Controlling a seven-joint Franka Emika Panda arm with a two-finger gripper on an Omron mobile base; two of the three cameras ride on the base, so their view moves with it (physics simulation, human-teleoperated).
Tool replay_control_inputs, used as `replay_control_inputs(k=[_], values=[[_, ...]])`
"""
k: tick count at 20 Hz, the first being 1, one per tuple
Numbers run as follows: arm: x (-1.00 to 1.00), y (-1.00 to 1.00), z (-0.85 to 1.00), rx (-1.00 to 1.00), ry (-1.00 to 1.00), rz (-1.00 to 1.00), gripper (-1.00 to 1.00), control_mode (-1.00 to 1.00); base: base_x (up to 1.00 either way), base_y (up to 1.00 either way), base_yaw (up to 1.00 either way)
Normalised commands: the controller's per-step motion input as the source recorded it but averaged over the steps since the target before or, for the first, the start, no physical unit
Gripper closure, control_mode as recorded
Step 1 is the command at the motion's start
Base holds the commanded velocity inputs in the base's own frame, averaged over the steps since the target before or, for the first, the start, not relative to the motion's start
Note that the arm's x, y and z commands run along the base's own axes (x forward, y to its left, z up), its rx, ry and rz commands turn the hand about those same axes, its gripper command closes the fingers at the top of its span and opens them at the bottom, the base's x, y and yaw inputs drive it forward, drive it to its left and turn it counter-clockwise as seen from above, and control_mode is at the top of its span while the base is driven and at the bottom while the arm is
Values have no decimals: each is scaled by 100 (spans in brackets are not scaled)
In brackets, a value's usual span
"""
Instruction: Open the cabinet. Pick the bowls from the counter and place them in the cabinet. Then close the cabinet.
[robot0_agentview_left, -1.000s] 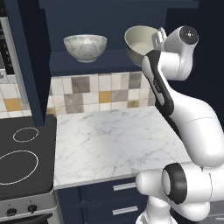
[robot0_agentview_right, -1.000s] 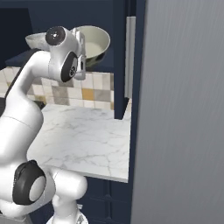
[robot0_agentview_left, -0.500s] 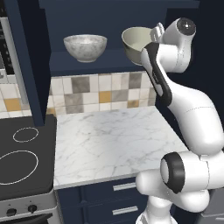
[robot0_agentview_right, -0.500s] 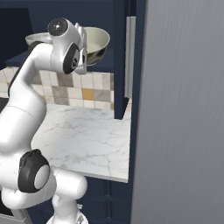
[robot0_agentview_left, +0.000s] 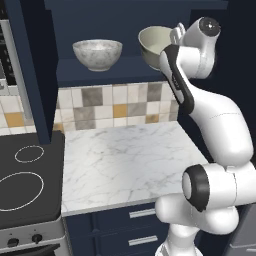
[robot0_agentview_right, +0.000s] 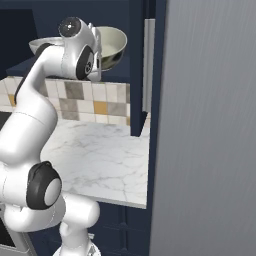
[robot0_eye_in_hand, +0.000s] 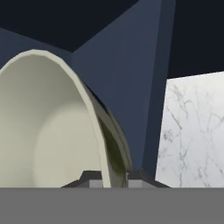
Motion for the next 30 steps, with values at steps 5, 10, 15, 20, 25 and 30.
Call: replay_control_inputs(k=[5,10,15,20,25,30], values=[[9,0,-12,0,-2,0,100,-100,0,0,0],[12,0,-22,0,0,0,100,-100,0,0,0],[12,0,-13,0,0,0,-100,-100,0,0,0],[17,0,3,0,-7,0,-100,-100,0,0,0],[0,0,31,0,-19,0,-100,-100,0,0,0],[-8,0,33,1,-19,0,-100,-100,0,0,0]])
